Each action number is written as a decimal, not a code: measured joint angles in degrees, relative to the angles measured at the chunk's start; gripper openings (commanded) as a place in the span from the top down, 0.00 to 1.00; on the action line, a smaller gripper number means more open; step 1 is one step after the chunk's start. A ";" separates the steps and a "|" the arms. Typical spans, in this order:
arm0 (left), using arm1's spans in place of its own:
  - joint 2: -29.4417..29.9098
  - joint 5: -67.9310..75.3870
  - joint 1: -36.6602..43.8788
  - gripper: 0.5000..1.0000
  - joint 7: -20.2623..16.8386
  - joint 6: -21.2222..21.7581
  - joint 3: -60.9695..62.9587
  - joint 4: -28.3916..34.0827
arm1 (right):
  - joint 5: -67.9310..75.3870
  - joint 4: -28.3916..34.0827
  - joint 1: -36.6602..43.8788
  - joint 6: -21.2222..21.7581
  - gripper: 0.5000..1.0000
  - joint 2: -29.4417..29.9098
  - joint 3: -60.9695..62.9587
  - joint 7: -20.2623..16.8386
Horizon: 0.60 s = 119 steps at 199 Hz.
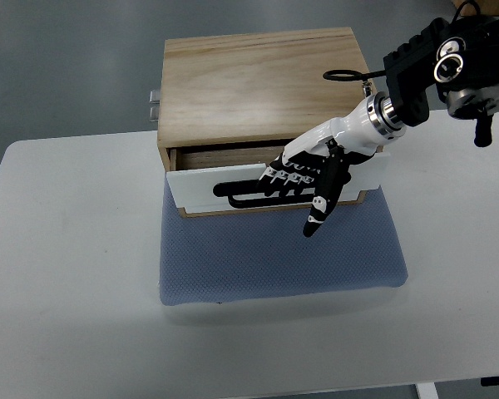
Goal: Open wood drawer with right hand
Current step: 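Pull the handle with the right hand toward the robot, sliding the drawer out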
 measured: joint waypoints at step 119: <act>0.00 0.01 0.00 0.00 0.00 0.00 0.00 0.00 | -0.12 3.30 1.41 4.07 0.11 -2.86 0.00 -1.33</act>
